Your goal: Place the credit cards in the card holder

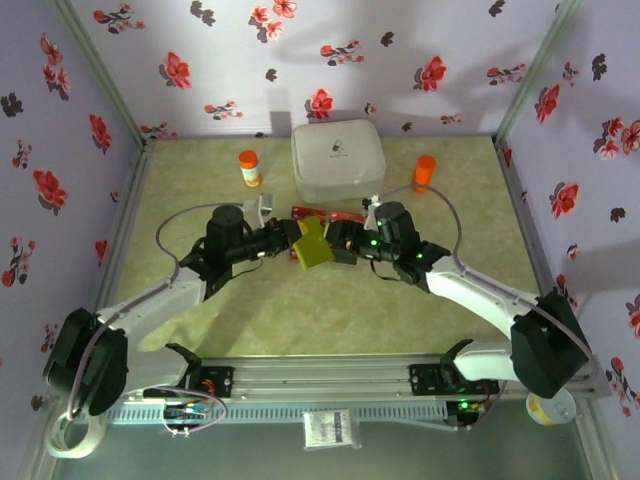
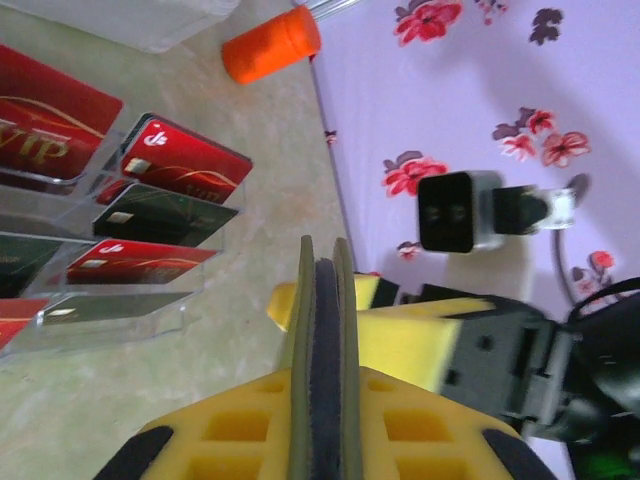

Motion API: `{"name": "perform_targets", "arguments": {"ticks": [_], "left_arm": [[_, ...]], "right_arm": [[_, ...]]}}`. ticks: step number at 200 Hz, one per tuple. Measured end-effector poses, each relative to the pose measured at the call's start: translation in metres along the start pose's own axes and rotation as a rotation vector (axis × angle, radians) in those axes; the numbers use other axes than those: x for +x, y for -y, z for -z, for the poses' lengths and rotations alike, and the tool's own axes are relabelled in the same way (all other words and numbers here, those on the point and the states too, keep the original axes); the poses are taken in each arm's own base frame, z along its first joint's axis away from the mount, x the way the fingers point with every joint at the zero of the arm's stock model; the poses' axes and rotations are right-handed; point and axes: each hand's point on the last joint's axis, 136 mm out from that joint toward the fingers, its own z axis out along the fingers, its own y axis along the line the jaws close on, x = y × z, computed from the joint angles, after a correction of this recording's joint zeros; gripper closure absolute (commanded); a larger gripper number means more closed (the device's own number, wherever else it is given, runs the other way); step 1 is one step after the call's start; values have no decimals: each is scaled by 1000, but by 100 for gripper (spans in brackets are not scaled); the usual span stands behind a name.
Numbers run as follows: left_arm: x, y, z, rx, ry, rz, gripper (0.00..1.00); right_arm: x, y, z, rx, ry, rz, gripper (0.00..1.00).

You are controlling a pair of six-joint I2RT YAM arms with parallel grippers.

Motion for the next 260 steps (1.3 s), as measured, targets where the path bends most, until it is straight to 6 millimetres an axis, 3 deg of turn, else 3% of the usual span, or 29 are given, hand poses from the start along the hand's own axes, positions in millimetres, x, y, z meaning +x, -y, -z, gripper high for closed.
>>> {"name": "perform_targets", "arguments": {"ticks": [28, 173, 193, 260], "left_arm": [[-6, 12, 0, 76, 5, 10, 100], [-29, 47, 2, 347, 66, 58, 100], [-29, 47, 2, 349, 66, 56, 100], [-25, 30, -8, 316, 42, 78, 100]], "right_arm": [[-7, -5, -1, -40, 35, -12, 53], [-33, -48, 14, -311, 112, -147, 50], [-33, -55, 17, -344, 103, -158, 55], [-34, -69, 24, -415, 80, -173, 89]]}}
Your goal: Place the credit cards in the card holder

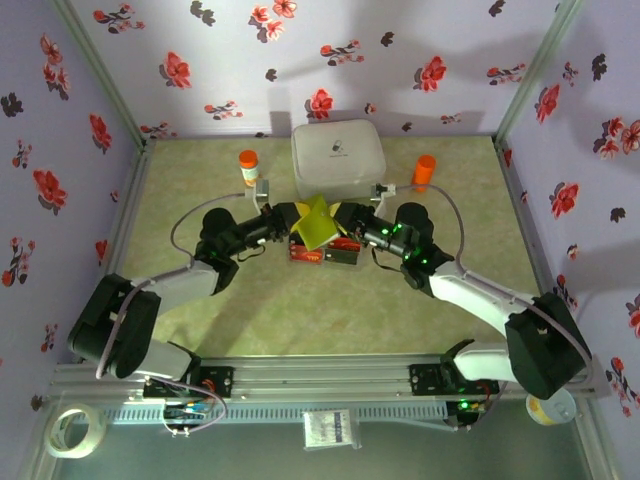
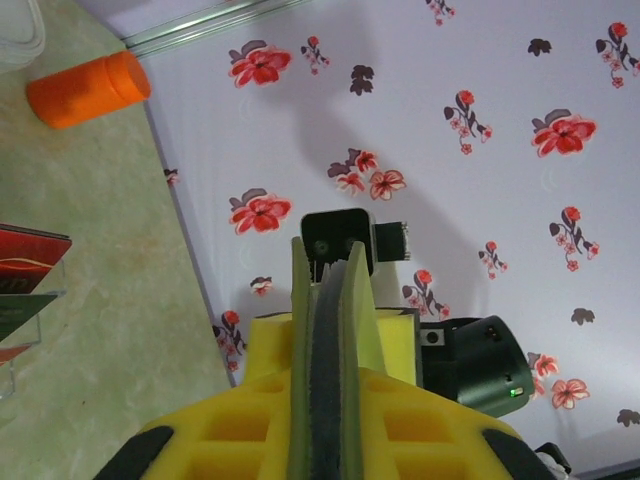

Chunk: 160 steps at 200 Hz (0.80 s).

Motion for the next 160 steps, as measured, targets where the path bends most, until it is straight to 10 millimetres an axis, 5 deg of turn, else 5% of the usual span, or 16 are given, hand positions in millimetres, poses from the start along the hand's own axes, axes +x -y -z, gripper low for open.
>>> {"name": "perform_targets", "arguments": {"ticks": [26, 73, 119, 160], "left_arm": [[1, -2, -1, -3, -7, 0, 100], [1, -3, -3, -11, -21, -6, 99], [-2, -14, 0, -60, -18, -18, 1], [-7, -20, 18, -127, 8, -55, 0]], "right_arm": [[0, 1, 2, -7, -2, -8, 100], [-1, 3, 3, -14, 3, -15, 100], [15, 14, 7, -13, -37, -29, 100], [35, 50, 23, 67, -47, -70, 100]]}}
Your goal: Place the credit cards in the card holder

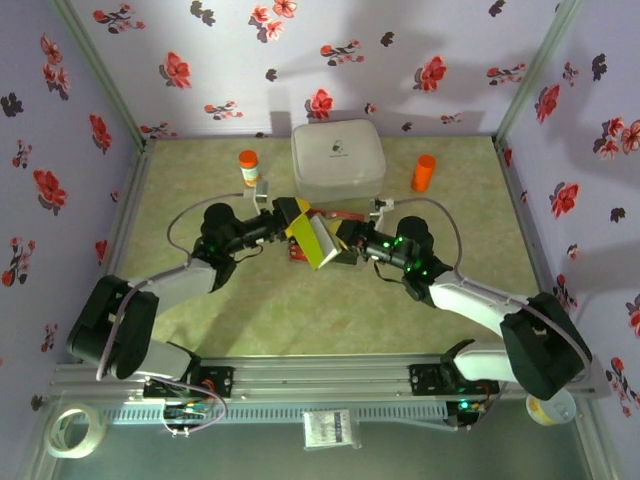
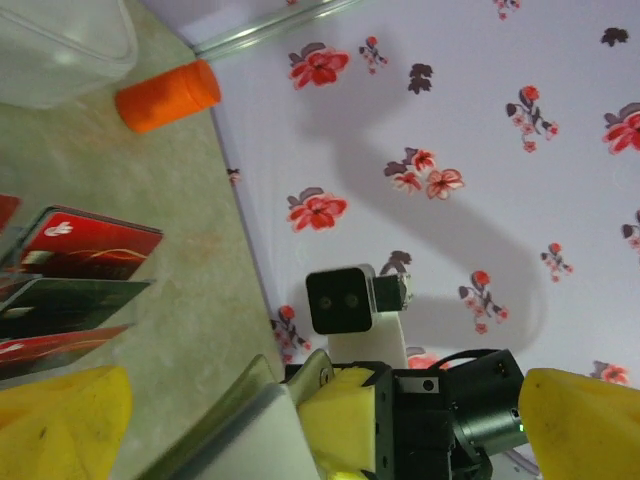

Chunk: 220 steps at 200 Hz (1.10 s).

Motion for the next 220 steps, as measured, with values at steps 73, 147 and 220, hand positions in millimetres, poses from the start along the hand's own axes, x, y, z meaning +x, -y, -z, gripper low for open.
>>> {"name": "perform_targets", "arguments": {"ticks": [73, 147, 220], "left_arm": [[24, -46, 36, -319, -50, -92, 0], [37, -80, 51, -482, -109, -117, 0], [40, -91, 53, -528, -151, -143, 0]], "right_arm": [[42, 68, 26, 201, 28, -8, 100], [43, 135, 13, 388, 84, -17, 100], [11, 133, -9, 369, 214, 24, 100]]}}
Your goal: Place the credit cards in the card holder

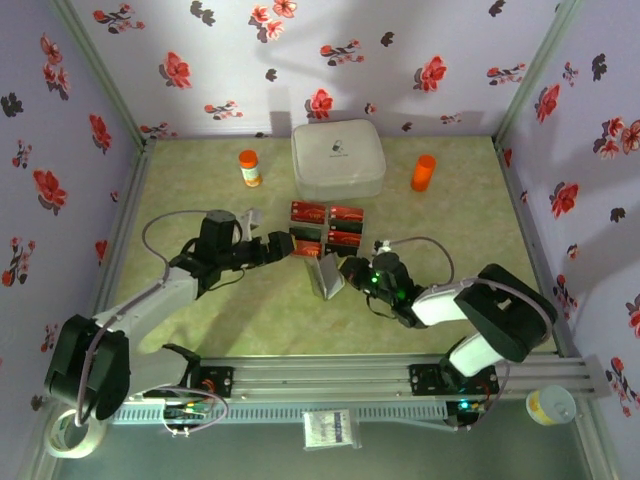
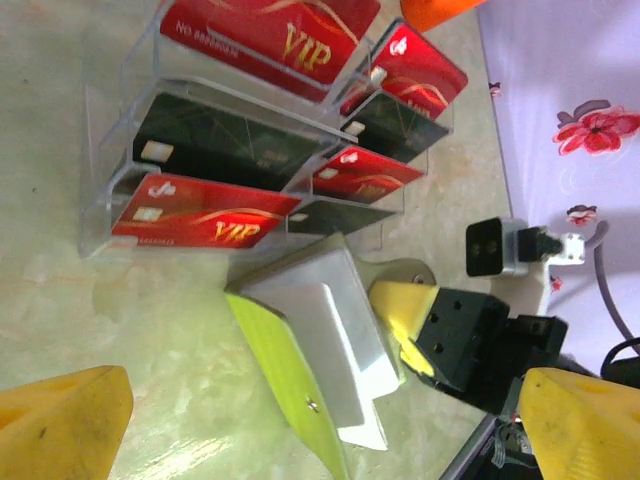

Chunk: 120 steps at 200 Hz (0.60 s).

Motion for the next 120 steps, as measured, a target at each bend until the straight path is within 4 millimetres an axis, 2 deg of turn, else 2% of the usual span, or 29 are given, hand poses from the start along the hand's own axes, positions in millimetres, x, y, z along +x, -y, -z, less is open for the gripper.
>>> {"name": "perform_targets", "arguments": {"ticks": [21, 72, 101, 120], "left_arm": [[0, -3, -1, -14, -5, -5, 0], [3, -11, 2, -69, -2, 1, 0], [13, -6, 7, -122, -7, -45, 0], [20, 0, 7, -157, -16, -85, 0]], "right_arm": [[-6, -4, -5, -11, 30, 1, 100], [-7, -10, -5, -54, 42, -1, 100], [6, -3, 2, -49, 23, 2, 100], [15, -8, 7, -62, 10, 15, 100]]}}
